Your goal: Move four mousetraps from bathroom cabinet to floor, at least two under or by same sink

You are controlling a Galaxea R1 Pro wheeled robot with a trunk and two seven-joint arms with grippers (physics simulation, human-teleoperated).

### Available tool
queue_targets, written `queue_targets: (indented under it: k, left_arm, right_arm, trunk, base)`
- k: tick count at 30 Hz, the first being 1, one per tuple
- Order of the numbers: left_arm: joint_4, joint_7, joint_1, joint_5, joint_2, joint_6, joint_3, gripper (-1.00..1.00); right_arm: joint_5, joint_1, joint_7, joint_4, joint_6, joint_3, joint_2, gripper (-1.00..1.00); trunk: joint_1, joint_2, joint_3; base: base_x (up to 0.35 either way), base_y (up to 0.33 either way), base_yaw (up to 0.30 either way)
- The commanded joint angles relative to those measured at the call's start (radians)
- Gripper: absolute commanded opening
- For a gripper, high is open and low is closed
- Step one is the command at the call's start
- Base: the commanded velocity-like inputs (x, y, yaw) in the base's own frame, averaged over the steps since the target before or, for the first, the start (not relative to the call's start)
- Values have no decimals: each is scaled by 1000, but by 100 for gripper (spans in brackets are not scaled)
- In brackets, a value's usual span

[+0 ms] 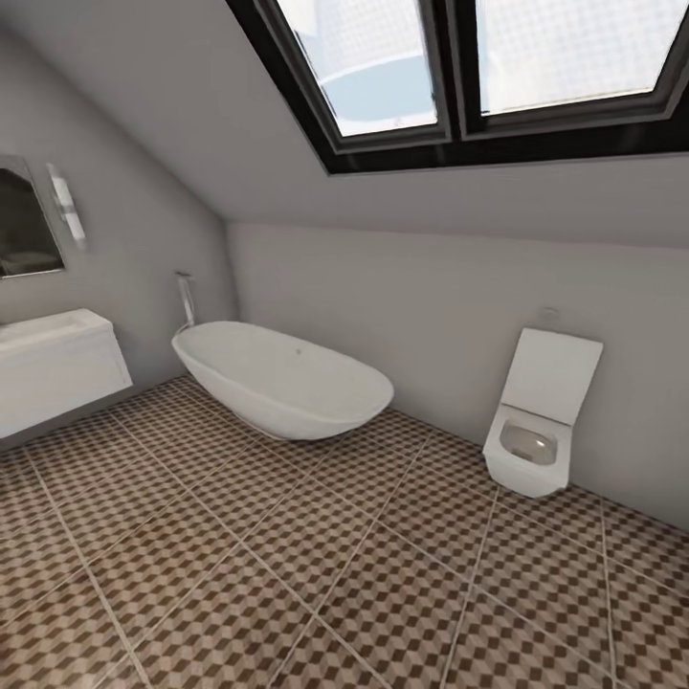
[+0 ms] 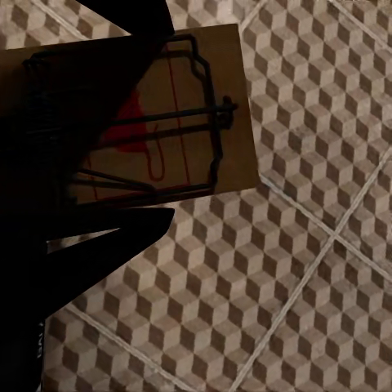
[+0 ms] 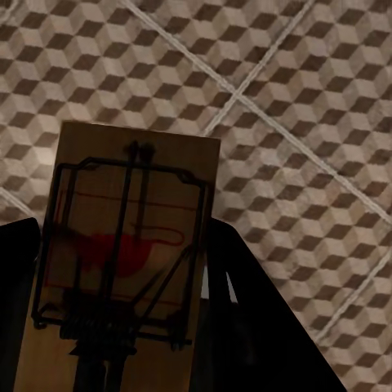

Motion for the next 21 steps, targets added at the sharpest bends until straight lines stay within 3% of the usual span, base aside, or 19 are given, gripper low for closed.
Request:
queue_targets:
  k: [1, 21]
  left_arm:
    - [1, 9, -1, 4, 0, -2, -9, -100]
    - [1, 9, -1, 4, 0, -3, -9, -100]
  right_arm:
    - [-14, -1, -6, -1, -2, 9, 0, -100]
    - [-14, -1, -7, 0, -2, 13, 2, -100]
  trunk:
    - [1, -1, -2]
    - [1, -1, -2]
  base:
    - [135, 0, 107]
    - [232, -51, 262]
